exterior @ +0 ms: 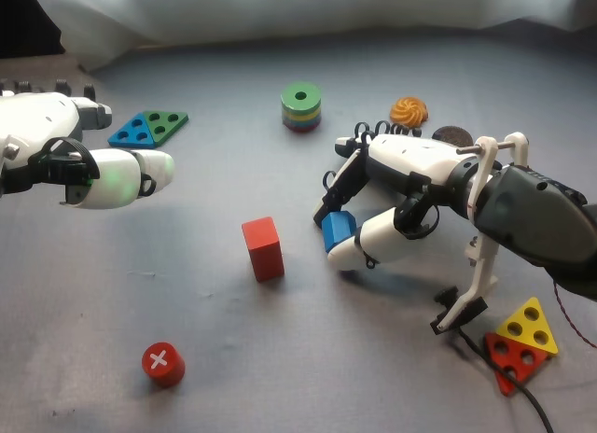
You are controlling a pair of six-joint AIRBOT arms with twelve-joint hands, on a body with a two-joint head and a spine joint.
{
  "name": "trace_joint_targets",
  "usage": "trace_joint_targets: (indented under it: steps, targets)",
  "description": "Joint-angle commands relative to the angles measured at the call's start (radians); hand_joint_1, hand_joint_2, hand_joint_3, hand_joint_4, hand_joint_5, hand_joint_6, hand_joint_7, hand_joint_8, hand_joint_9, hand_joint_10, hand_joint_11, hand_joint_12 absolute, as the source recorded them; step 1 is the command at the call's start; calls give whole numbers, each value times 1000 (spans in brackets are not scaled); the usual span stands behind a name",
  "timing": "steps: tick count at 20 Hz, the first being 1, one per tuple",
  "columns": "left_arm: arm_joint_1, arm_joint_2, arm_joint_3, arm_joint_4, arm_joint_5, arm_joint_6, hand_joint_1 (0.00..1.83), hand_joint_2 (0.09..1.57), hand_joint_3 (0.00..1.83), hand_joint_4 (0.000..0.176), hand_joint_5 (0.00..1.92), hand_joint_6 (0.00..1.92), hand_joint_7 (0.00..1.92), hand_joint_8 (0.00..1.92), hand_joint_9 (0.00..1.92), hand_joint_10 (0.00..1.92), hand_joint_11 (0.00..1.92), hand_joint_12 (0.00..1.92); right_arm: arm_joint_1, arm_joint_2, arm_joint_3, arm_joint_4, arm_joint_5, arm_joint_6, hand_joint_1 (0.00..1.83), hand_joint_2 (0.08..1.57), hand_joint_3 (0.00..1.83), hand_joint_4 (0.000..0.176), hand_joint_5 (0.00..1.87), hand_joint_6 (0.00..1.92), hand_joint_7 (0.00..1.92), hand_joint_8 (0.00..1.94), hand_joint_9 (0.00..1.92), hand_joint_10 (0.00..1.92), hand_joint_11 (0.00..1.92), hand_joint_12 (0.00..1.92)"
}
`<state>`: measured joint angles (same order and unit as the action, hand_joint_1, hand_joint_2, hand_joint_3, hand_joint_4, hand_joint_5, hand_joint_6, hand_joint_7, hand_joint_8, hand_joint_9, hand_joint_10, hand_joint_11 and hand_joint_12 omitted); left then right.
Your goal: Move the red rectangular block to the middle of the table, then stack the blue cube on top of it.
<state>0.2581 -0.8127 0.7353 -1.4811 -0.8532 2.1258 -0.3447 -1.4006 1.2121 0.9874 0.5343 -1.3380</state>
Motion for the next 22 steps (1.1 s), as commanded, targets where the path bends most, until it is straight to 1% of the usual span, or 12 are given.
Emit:
trace_joint_targets:
  steps: [1,3,5,6,7,8,11,13,14,19,20,22]
  targets:
    - [-13,11,5,63,-54,2,52,1225,6,0,293,1,257,1,229,2,0,514,3,8,1,-25,48,-3,1102,1017,1,125,1201,619,149,3,0,0,0,0]
    - [-14,11,7,63,-54,2,70,1225,3,0,300,3,262,2,229,1,0,516,10,9,1,-51,48,-3,1104,1013,0,128,1213,598,165,3,0,0,0,0]
    - [-15,11,8,63,-54,2,60,1232,5,0,297,1,256,0,225,0,0,512,23,14,1,-83,57,-3,1115,1010,1,97,1222,580,149,5,0,0,0,0]
    - [-15,11,8,63,-54,2,50,1234,5,0,292,0,250,0,225,0,0,516,33,18,1,-112,58,-3,1116,1004,0,105,1240,550,166,4,0,0,0,0]
    - [-16,11,8,62,-54,2,77,1224,0,0,315,6,269,4,236,3,0,541,40,21,1,-137,58,-3,1103,1006,0,142,1234,555,152,2,0,0,0,0]
    - [-17,11,8,60,-54,3,72,1228,2,0,319,5,274,5,240,4,0,548,55,28,-1,-149,59,-2,1113,999,0,125,1255,519,158,1,0,0,0,0]
    - [-18,11,8,54,-54,8,65,1236,3,0,328,4,282,4,242,2,0,541,95,45,-4,-149,29,-2,1100,996,0,172,1257,515,167,4,0,0,0,0]
    - [-18,11,9,53,-54,9,64,1239,3,0,326,2,282,2,243,2,0,535,129,62,-12,-149,-11,-8,1105,995,0,158,1261,506,167,2,0,0,0,0]
    - [-18,11,9,53,-54,9,57,1241,2,0,323,1,278,0,240,0,0,535,148,69,-15,-148,-38,-16,1100,997,0,172,1257,512,133,0,0,0,0,0]
    - [-18,11,9,53,-54,11,49,1245,1,0,296,0,258,0,226,1,0,500,231,78,-14,-146,-179,-40,1093,1003,1,176,1233,554,117,1,0,0,0,0]
    - [-18,11,8,53,-53,13,59,1241,0,0,296,0,257,0,226,1,0,503,252,77,-15,-145,-223,-40,1094,1010,2,162,1216,588,103,1,0,0,0,0]
    - [-18,11,8,51,-53,17,63,1235,0,0,303,2,264,1,233,2,0,527,275,71,-16,-145,-272,-50,1084,1017,1,175,1193,627,100,1,0,0,0,0]
